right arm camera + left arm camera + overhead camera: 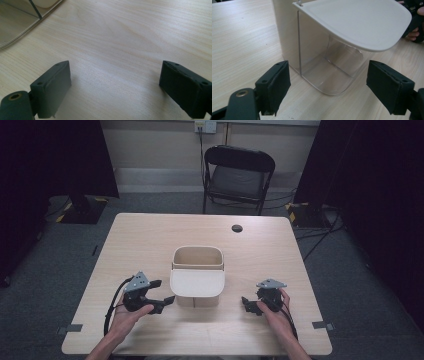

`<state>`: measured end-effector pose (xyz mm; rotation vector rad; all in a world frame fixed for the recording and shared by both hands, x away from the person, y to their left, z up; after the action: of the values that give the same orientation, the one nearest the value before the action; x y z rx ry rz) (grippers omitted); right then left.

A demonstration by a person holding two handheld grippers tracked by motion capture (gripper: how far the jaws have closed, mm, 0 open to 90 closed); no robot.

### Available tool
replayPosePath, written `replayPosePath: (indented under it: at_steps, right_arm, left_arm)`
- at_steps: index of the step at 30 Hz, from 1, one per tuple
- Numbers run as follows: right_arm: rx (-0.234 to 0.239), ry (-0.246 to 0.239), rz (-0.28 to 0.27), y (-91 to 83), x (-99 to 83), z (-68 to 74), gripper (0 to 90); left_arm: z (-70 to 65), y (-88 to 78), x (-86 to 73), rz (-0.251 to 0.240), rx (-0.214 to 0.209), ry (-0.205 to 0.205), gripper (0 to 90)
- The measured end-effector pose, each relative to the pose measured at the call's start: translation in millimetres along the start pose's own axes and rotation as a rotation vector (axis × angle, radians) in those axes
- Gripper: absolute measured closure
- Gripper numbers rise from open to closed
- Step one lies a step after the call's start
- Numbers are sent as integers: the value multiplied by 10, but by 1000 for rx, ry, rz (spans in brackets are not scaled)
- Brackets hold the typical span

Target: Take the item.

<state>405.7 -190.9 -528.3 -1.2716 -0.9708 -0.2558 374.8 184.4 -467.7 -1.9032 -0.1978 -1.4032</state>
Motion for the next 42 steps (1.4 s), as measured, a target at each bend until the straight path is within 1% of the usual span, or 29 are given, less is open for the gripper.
replayPosePath:
  at_steps: [1,2,4,7,8,10,14,16,18,19,26,29,31,33,35,36,38,42]
  right_arm:
    - [0,0,0,0,0,0,98]
    - [0,0,0,0,0,0,98]
    - [0,0,0,0,0,0,98]
    - [0,0,0,0,0,0,98]
    - [0,0,0,0,0,0,98]
    - [0,2,1,-1,0,1,98]
    - [0,2,1,-1,0,1,98]
    - [0,2,1,-1,0,1,98]
    - [0,0,0,0,0,0,98]
    - [0,2,1,-1,0,1,98]
    - [0,2,1,-1,0,1,98]
    - [1,-1,0,1,1,-2,98]
    - [1,-1,0,1,1,-2,98]
    - [1,0,1,0,0,-1,97]
    - [1,1,1,0,0,-1,97]
    - [1,-1,0,1,1,-2,97]
    - [1,-1,0,1,1,-2,97]
    - [1,-1,0,1,1,-2,97]
  left_arm:
    - [3,-4,6,-2,-2,9,188]
    - [-5,2,11,-9,-5,3,188]
    - [-8,6,17,-6,-3,-1,188]
    - [-21,26,21,-1,-5,2,188]
    - [-25,33,23,-2,-9,9,188]
    - [-47,42,31,-4,-16,8,186]
    - [-65,53,41,0,-25,27,187]
    - [-76,55,52,-1,-26,29,190]
    - [-90,61,64,-12,-32,25,198]
    - [-87,65,68,-9,-33,37,199]
    - [-109,106,86,-13,-41,28,195]
    - [-112,120,90,-8,-39,36,195]
    - [-121,125,90,-11,-46,26,195]
    - [-118,123,90,-9,-45,26,196]
    - [-122,124,91,-13,-46,26,196]
    - [-118,122,95,-14,-39,39,197]
    - [-129,121,100,-22,-37,46,204]
    - [-126,123,100,-17,-45,41,209]
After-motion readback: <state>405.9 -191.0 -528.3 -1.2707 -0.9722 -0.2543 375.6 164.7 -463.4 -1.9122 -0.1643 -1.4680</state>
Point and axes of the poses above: each handheld gripper's, and its own axes: y roughly forward along the jaws, x roughly out of its top, z roughly to its left, the point moved 4 cm from there along y, roughly forward along the jaws, and after that the axes turned 1 degree about -x, right-handed, at the moved point
